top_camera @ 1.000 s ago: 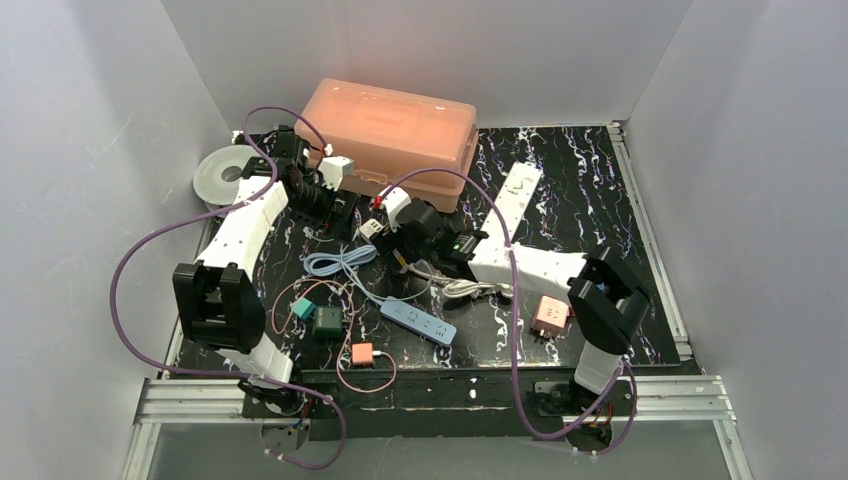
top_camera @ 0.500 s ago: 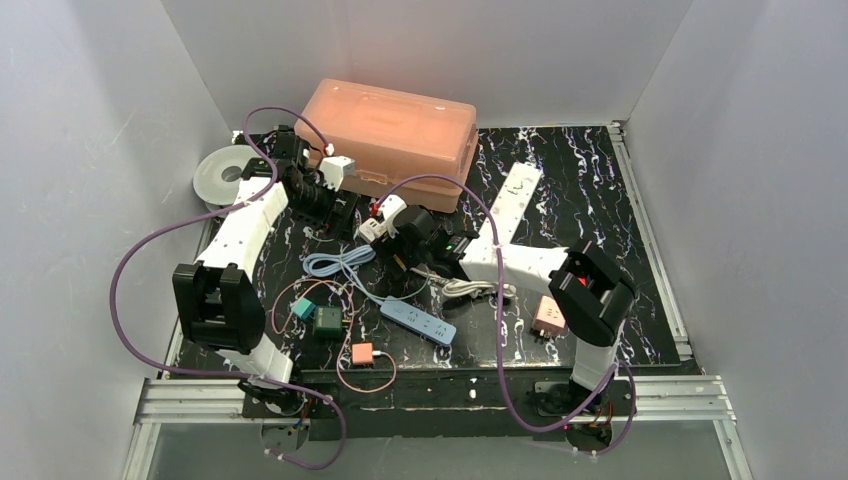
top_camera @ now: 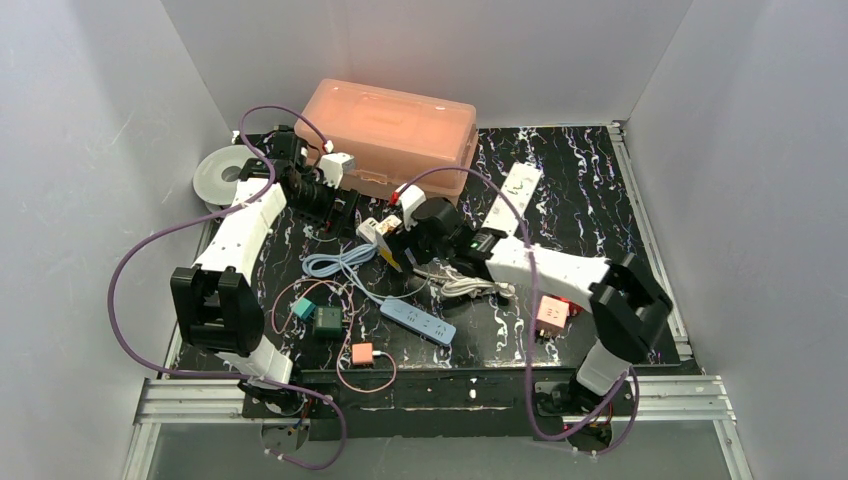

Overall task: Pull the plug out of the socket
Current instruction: Remove the plug from the socket.

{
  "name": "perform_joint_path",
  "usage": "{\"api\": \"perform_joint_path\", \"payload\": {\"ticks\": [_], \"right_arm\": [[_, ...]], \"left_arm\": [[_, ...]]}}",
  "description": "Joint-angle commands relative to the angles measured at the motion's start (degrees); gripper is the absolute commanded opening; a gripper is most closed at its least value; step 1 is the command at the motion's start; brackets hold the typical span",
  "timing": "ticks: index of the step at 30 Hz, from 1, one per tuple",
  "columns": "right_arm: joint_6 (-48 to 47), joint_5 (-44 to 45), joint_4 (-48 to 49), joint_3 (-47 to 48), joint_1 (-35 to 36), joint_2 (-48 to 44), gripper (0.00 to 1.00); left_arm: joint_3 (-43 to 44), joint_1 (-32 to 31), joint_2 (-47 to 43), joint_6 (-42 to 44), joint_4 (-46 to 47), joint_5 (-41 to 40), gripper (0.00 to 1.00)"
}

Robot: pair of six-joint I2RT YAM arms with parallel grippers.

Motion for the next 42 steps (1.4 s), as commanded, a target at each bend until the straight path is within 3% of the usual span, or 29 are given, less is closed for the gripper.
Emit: {"api": "perform_joint_path", "payload": {"ticks": [1,5,10,13,20,26,32,42], "right_arm": [[2.1,-2.65,2.31,1.21,-0.23,-8.83,0.88],[5.67,-5.19,1.62,-1.21,-3.62,-14.41,0.88],[9.22,-9.78,7.43,-10.77,-12.08,-19.89,0.89],[7.5,-7.2,7.06,-12.79,-12.36,-18.51,0.89],[8.43,-7.33,16.05,-19.7,-12.36,-11.99,0.88],[8.8,-12.56,31.61,-24.3,-12.19,-5.93,0.85],[6.62,-14.74,46.38,-24.99,-10.98,1.42,0.89],[1.57,-10.59,67.69,-27.25,-5.59,9.73,0.91]], "left_arm": [[0.42,-0.33,-1.52,-1.12,-4.14,2.94,0.98],[0.65,-1.02,-1.38,-1.11,-4.07,2.61,0.98],[1.21,-1.83,-0.38,-1.32,-4.1,2.25,0.98],[1.5,-2.4,0.15,-1.28,-3.57,1.68,0.98],[1.93,-2.64,2.01,-1.74,-2.08,0.97,0.98],[5.65,-2.68,4.01,-5.09,-2.6,3.39,0.98],[10.94,-3.59,6.97,-8.0,-3.6,3.88,0.98],[12.29,-7.21,12.53,-6.06,-5.09,0.77,0.98]]}}
